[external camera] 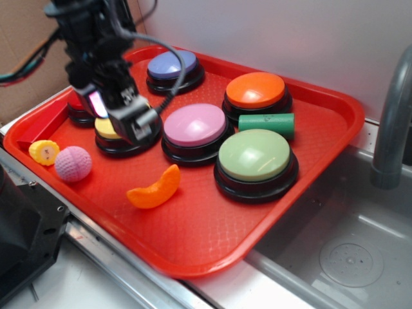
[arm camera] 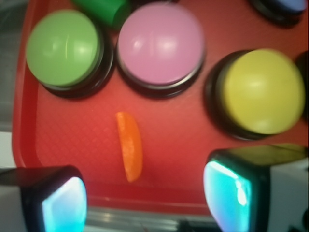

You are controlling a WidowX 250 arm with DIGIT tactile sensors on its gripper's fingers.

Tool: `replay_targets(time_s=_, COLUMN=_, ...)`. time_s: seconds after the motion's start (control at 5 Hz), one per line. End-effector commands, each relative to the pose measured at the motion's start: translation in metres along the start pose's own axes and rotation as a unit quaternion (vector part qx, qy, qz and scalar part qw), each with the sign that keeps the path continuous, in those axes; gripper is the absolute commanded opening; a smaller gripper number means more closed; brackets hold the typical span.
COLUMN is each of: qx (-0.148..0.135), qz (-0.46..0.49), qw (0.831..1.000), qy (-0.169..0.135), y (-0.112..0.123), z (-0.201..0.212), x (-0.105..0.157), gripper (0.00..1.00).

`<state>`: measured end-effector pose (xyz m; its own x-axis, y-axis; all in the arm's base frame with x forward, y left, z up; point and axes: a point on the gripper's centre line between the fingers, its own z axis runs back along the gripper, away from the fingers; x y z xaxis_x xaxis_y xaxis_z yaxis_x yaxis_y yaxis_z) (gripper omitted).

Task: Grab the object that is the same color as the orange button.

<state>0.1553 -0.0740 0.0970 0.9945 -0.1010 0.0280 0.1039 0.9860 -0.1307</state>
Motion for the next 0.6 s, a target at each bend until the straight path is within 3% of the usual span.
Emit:
replay_targets(time_s=0.0, qx=-0.010, qz=-0.030, qw=0.999, qy=0.015, y=-0.021, z=-0.050, x=0.004, gripper=1.00)
replay_targets(time_s=0.2, qx=0.013, qz=-0.026, qw=0.999, qy=0.034, y=-0.019, z=-0.073, x=0.002, gripper=1.00)
replay_targets(time_s=0.4, qx=0.008, qz=-0.011, qw=0.999, qy=0.031, y=-0.018, z=-0.085, x=0.001, gripper=1.00)
